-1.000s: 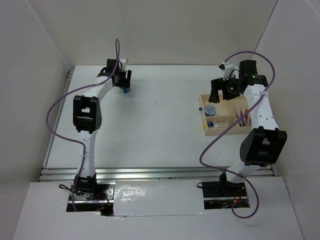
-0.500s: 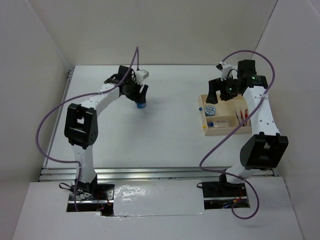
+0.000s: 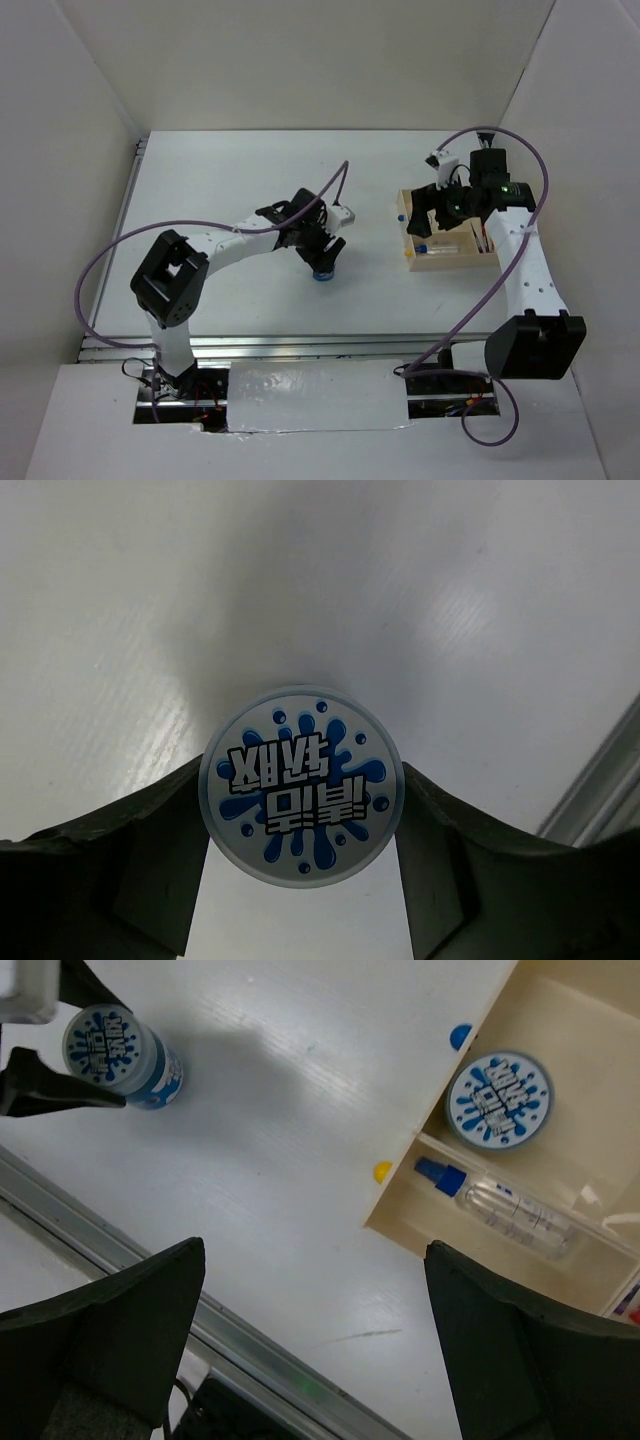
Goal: Sort the stationery into containers
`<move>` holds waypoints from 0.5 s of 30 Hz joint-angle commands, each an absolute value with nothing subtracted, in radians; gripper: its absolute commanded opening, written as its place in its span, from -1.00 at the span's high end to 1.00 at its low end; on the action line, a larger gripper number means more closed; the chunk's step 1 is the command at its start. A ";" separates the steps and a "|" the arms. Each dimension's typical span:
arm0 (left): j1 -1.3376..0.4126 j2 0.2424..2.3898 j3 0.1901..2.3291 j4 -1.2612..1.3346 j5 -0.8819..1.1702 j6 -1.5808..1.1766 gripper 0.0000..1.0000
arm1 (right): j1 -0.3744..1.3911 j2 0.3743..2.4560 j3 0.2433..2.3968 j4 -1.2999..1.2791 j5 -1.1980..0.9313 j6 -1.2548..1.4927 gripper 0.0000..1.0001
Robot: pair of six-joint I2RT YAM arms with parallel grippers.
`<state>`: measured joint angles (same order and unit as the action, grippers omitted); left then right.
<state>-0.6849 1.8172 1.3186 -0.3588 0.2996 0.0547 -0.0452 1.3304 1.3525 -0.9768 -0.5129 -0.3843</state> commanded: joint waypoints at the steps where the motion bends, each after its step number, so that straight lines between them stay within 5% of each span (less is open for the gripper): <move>1: -0.738 1.845 1.322 -0.236 0.206 0.009 0.40 | -0.041 1.249 1.286 -0.948 -0.491 -0.397 -0.93; 5: -0.788 1.884 1.331 -0.219 0.124 0.009 0.25 | -0.038 1.209 1.241 -0.946 -0.479 -0.406 -0.93; 15: -0.764 1.772 1.328 -0.268 0.180 0.027 -0.98 | -0.006 1.173 1.200 -0.939 -0.442 -0.422 -0.96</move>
